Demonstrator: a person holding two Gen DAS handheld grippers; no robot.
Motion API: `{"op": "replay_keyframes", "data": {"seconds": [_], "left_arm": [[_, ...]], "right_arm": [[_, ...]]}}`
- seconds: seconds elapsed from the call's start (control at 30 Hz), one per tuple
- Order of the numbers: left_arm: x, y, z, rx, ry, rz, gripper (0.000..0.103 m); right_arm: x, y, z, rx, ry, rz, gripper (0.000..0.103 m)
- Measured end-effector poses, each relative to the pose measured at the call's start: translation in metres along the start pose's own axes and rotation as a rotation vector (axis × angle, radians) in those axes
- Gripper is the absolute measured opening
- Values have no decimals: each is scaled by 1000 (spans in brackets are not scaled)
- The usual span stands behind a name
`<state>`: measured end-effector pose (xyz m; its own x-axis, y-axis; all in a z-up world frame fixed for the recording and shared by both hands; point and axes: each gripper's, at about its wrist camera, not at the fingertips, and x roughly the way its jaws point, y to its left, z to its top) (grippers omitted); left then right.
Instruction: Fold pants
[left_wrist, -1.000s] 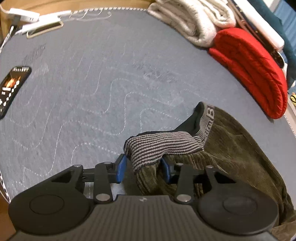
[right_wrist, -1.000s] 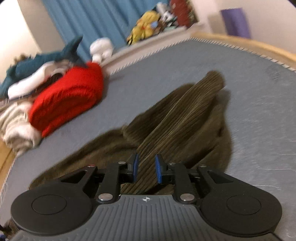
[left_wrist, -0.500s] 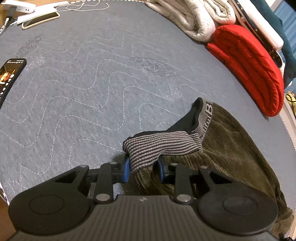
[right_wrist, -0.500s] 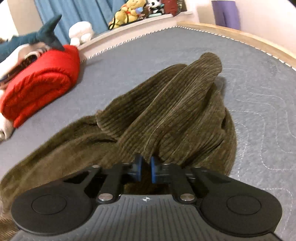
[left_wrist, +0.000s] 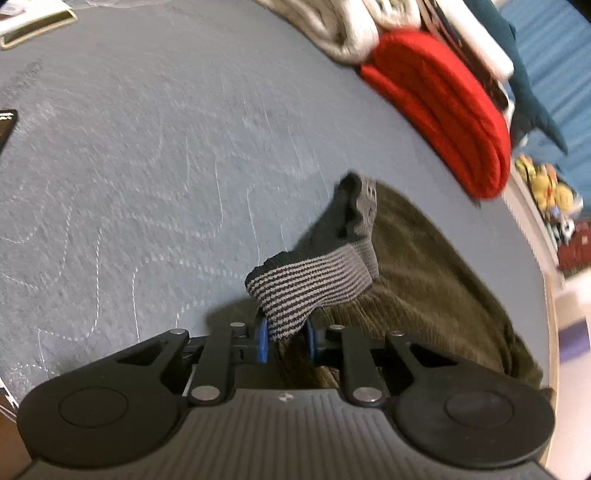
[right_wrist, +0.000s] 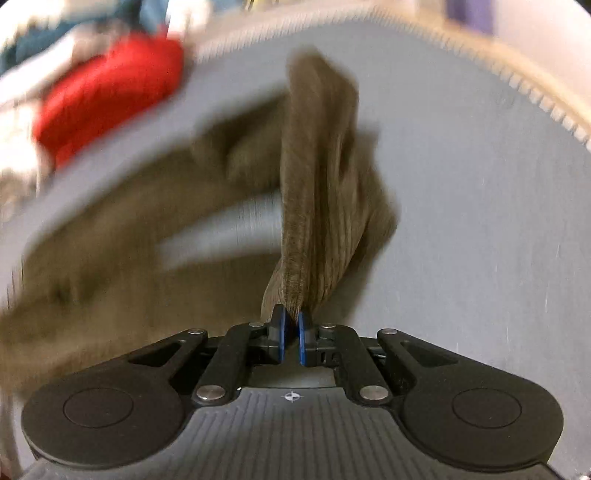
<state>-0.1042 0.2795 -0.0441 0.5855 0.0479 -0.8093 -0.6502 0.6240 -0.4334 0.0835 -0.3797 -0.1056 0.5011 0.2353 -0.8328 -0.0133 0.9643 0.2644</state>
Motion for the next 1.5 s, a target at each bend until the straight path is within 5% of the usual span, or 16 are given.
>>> {"op": "replay_keyframes", "data": {"seconds": [0.1,0.17,0.37,0.47,0.6,0.7,0.73,0.83,1.0,1.07,1.2,1.27,1.37,1.5], "left_arm": [[3,5,1,-19,15,58,29],[2,8,5,-40,-6,79,40],[-7,-10,9,20,-141,102,46],[3,-27,4,73,-128,91,47],[16,-40,-4,129,-106,95,48],[21,-42,-4,120,-102,106,48],[21,-40,-3,113,-103,107,48],[23,-37,3,88,-106,103,48],[19,-35,8,45,-116,84,48],[20,-37,8,43,-111,74,48],[24,-45,4,56,-91,59,52],[27,-48,2,60,-82,55,52],[28,-53,-1,71,-76,51,52],[31,-55,-1,76,-80,59,53]], "right_arm": [[3,-14,-9,34,27,15,13],[-10,-15,-1,39,-48,27,24],[-45,11,34,-60,-364,-33,36],[-12,34,48,-164,-372,-57,43],[43,69,51,-339,-324,-202,53],[79,80,48,-427,-267,-325,43],[85,81,53,-419,-251,-337,13],[65,56,55,-291,-317,-314,8],[-7,-32,43,140,-499,-276,7],[-17,-74,23,349,-470,-236,8],[-5,-134,-18,630,-278,-250,17],[-5,-155,-32,729,-264,-288,18],[-25,-174,-36,791,-370,-335,19],[-36,-179,-20,758,-450,-204,34]]}}
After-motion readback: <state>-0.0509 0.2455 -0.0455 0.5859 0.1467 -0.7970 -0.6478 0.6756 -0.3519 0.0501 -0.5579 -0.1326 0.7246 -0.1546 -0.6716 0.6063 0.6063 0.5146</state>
